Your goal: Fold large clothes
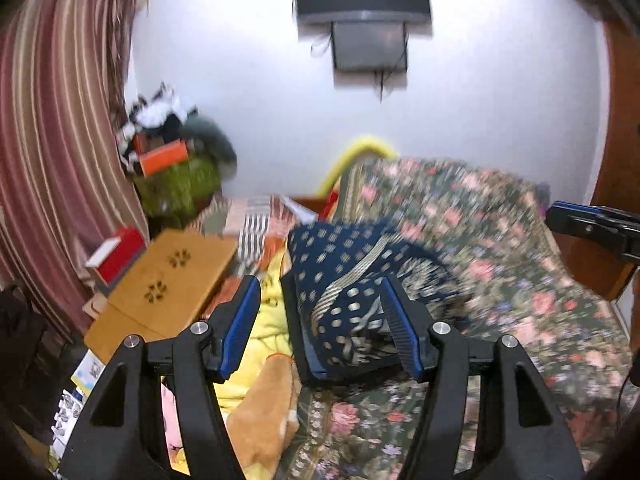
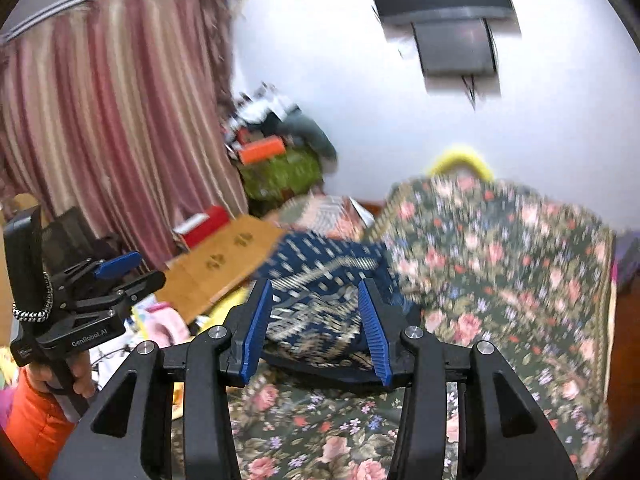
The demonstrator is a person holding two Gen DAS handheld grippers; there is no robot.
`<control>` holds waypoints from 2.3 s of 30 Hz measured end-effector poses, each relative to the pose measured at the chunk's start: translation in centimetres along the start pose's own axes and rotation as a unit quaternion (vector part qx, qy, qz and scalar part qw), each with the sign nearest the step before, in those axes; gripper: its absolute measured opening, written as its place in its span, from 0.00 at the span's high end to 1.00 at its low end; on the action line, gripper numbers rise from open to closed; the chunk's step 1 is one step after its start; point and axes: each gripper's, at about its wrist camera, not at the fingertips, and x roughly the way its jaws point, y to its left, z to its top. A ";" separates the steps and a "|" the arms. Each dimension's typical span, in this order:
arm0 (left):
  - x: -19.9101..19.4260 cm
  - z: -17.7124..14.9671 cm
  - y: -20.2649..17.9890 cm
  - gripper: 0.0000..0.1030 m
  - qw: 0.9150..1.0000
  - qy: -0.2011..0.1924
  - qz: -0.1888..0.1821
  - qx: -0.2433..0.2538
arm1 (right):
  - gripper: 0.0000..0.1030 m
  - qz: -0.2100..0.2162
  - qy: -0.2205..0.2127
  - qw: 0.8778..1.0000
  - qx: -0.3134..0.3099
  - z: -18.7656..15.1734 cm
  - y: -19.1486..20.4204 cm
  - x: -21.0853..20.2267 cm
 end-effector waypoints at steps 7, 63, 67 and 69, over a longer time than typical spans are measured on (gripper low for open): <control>-11.2 0.8 -1.7 0.40 0.994 -0.098 -0.041 -0.041 | 0.60 0.000 -0.096 0.995 -0.040 -0.9 4.8 -9.5; -22.2 -6.0 -7.4 0.00 0.982 -0.172 -0.015 -0.082 | 0.04 -0.081 -0.166 0.982 -0.029 -6.7 8.5 -17.9; -21.9 -5.9 -7.5 0.00 0.982 -0.170 -0.017 -0.081 | 0.04 -0.081 -0.163 0.983 -0.028 -6.7 8.4 -17.9; -21.8 -6.0 -7.7 0.00 0.982 -0.169 -0.017 -0.080 | 0.04 -0.081 -0.162 0.983 -0.028 -6.7 8.3 -17.9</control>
